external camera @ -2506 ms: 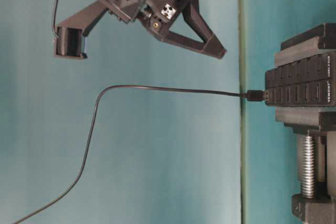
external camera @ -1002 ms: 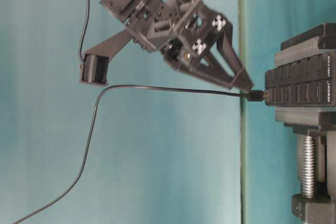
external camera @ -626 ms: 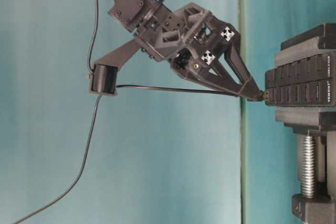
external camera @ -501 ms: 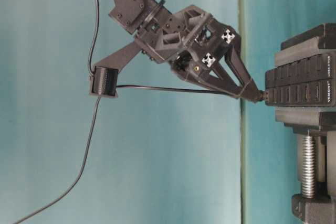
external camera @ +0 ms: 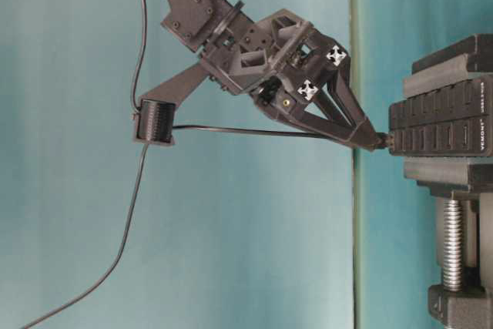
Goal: Insert the USB into the center port of the fixed hub
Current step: 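Close the right gripper on the black USB plug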
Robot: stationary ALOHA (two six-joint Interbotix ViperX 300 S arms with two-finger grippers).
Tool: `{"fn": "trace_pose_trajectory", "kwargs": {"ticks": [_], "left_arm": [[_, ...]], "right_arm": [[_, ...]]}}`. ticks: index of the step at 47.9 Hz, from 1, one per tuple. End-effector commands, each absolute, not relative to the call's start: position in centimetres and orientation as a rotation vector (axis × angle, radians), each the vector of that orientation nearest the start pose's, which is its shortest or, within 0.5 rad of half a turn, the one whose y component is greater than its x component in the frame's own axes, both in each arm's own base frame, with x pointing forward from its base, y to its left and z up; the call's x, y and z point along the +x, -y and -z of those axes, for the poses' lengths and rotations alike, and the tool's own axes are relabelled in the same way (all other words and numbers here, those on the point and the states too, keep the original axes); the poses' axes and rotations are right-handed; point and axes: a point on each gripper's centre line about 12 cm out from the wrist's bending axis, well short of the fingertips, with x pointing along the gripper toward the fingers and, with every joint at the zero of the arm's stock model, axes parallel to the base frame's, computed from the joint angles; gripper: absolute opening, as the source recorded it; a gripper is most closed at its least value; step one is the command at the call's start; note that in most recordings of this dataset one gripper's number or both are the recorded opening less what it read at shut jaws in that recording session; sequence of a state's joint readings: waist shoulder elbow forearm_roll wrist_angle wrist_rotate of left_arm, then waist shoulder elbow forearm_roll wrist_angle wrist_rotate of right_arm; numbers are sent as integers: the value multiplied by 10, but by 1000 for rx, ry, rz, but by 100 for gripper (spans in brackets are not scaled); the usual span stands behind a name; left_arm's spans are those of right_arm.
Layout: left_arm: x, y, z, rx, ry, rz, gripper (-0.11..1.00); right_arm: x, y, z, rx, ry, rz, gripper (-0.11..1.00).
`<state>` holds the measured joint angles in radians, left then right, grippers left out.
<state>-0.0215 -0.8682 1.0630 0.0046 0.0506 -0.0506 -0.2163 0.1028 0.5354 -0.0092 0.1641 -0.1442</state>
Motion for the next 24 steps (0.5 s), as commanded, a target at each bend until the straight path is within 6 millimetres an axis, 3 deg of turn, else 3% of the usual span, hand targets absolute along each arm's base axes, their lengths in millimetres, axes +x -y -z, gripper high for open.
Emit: {"fn": "trace_pose_trajectory", "kwargs": {"ticks": [1,16,24], "left_arm": [[220,5,-284,-43,-234,17,0],[220,5,-283,-43,-234,16,0],[220,5,-282,-43,-238,17,0]], "right_arm": [[409,89,-168,-71,-772,144,43],[412,88,-171,-75,-760,141,17],[412,87,-172,-73,-758,141,10]]}}
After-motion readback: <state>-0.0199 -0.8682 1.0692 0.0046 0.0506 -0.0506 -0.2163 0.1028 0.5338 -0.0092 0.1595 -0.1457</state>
